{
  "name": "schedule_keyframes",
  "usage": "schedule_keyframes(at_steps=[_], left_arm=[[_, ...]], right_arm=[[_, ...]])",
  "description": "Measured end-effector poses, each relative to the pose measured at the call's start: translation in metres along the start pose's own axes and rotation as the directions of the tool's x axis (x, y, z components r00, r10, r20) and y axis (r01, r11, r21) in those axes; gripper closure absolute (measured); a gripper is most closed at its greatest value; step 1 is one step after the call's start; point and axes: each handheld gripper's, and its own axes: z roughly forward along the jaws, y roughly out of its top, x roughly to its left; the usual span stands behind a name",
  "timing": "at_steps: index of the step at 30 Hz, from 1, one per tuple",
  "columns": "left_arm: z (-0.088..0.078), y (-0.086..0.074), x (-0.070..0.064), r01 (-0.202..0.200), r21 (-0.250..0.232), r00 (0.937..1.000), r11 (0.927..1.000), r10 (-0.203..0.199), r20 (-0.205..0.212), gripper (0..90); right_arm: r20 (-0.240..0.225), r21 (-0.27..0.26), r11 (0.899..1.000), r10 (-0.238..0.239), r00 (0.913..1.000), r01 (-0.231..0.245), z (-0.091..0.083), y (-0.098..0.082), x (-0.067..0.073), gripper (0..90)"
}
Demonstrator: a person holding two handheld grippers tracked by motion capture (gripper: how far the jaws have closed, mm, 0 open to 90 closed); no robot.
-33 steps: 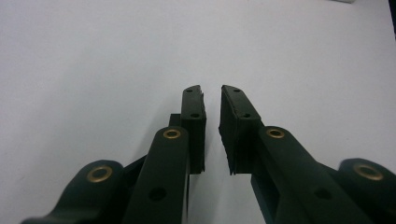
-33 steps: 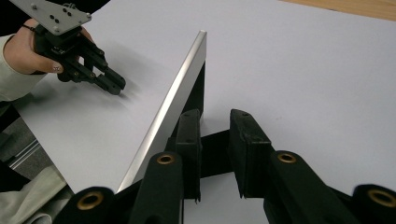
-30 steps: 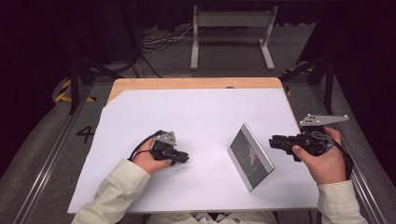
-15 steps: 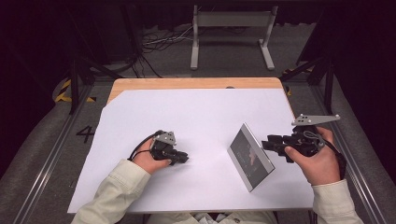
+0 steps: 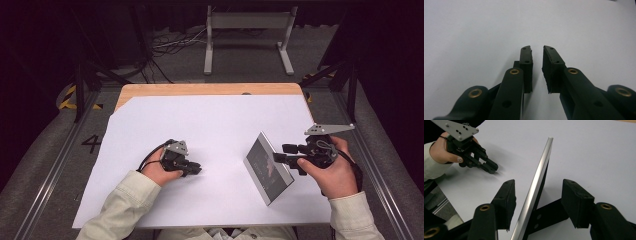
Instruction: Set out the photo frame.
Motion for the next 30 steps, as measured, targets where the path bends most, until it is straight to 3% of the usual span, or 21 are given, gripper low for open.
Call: schedule_keyframes(at_steps=[15,21,30], left_arm=[[-0.001,-0.001,0.0,0.009,-0.005,1.0,0.9999,-0.009,-0.002,78.0],[-0.001,-0.001,0.0,0.008,0.0,1.0,1.0,-0.008,-0.002,78.1],[-0.001,-0.001,0.001,0.009,-0.001,1.0,1.0,-0.009,-0.004,78.1]], right_arm=[[-0.007,0.052,0.999,0.006,1.0,-0.005,0.017,-0.006,0.003,44.5],[-0.012,0.054,0.998,0.014,0.9998,-0.014,0.017,-0.007,0.004,45.3],[-0.008,0.098,0.995,0.012,0.9999,-0.011,0.017,-0.006,0.009,50.4]])
